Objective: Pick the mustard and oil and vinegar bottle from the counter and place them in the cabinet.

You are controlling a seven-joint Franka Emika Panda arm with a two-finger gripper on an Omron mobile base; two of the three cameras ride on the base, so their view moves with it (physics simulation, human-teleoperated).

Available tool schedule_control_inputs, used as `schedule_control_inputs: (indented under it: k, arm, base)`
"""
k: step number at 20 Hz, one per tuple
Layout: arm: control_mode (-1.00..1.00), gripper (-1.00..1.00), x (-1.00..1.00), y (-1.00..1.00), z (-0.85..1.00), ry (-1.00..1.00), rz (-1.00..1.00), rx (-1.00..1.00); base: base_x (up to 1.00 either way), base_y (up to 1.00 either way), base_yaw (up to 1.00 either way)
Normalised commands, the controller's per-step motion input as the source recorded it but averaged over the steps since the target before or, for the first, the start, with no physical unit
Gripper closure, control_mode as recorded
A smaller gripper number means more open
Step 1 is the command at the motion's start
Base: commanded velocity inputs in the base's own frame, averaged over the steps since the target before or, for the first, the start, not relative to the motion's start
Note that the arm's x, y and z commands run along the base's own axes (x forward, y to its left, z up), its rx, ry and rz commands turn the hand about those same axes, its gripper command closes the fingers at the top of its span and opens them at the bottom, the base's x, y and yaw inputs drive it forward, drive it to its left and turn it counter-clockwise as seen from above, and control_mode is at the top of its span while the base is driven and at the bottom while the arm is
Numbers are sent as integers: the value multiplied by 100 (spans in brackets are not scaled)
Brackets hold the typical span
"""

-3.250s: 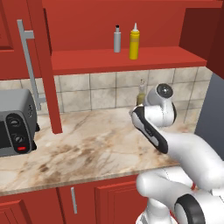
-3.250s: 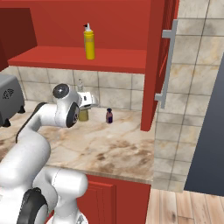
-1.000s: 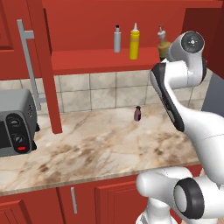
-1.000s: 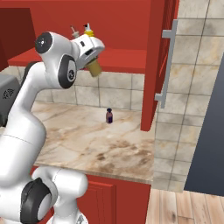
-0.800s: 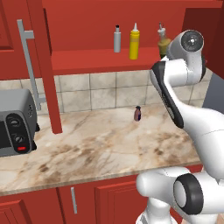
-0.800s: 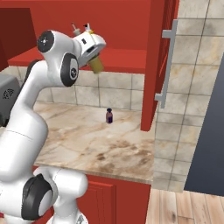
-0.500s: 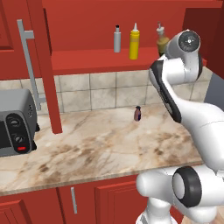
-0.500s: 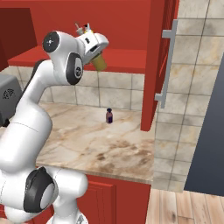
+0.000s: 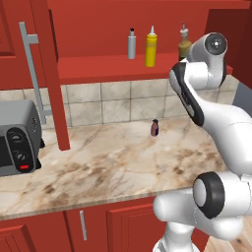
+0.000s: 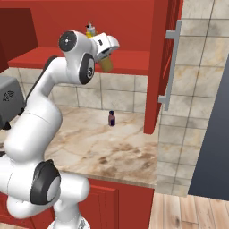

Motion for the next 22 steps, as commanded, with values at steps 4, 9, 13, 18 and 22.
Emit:
schedule_control_inputs:
  k: [4,9,13,18,22]
  arm:
    - [-100,100,33,-8,0,0,0,4]
    - [-100,100,29,-6,4,-1,0,0]
    - [-100,100,21,-4,4,-2,0,0]
    - [-100,100,23,-4,0,-1,0,2]
    - [-100,100,20,-3,0,0,2,6]
  base:
    - [0,0,0]
    - [0,0,0]
    - [0,0,0]
    - [0,0,0]
    - [0,0,0]
